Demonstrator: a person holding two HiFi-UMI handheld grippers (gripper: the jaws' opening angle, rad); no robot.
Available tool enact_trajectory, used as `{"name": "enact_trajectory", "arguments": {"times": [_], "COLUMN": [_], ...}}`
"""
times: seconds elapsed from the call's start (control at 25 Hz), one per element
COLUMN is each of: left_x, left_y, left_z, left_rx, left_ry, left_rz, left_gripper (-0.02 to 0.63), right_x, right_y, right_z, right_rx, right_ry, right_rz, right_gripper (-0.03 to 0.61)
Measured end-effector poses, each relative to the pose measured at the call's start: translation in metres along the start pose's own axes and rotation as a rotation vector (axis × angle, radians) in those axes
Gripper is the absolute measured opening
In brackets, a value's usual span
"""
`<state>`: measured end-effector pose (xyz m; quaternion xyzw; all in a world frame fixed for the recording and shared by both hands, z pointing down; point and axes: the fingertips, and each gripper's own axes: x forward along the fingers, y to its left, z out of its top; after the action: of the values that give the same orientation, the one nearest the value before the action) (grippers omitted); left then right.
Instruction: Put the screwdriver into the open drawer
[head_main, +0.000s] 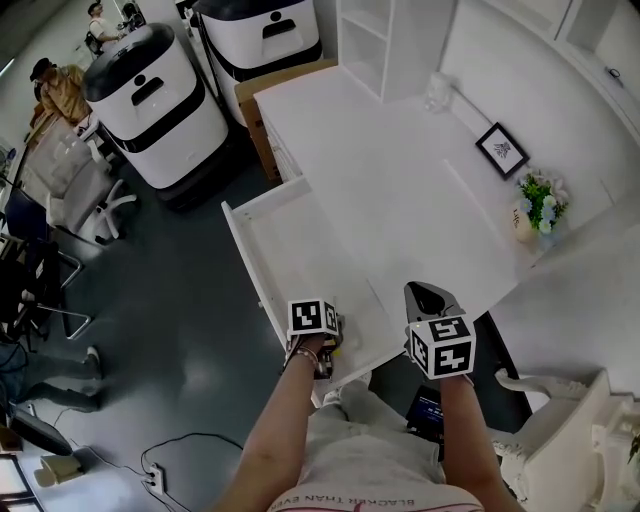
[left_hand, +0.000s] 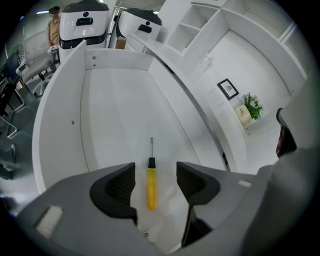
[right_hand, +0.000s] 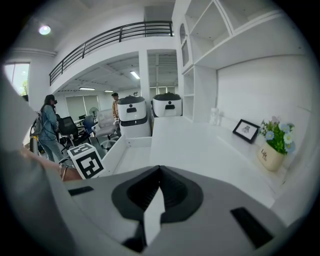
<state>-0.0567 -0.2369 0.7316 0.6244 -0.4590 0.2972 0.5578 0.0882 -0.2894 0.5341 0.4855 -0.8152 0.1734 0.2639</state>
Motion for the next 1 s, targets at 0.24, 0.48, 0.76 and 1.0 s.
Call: {"name": "enact_trajectory", "arguments": {"times": [0.24,0.48,0.76,1.0], "left_x": [-0.022,-0.048,-0.080,-0.115], "left_y": [0.001,-0.001,-0.009,-0.015], "left_z": [0.020,0.043,0.071,0.100], "left_rx": [0.004,0.031,0.089,0.130], "left_ry": [-0.063,-0.132,-0.226,-0.330], "left_rz": [-0.016,-0.028,-0.029,-0.022], "left_gripper": [0.245,0.245,0.245,0.245], "right_x": [-0.007,-0.014,-0.025,-0.035], "right_y": [0.001,0.000,0.004,0.010], "right_z": [0.024,0.047,0.070,0.099], "right_rx": [-0.030,-0.046,-0.059,-0.069], "right_ry": [-0.044,-0.093,-0.147,-0.216], "right_rz": [0.005,-0.015,-0.027,-0.026], "right_gripper": [0.003,0.003,0.003,0.003]}}
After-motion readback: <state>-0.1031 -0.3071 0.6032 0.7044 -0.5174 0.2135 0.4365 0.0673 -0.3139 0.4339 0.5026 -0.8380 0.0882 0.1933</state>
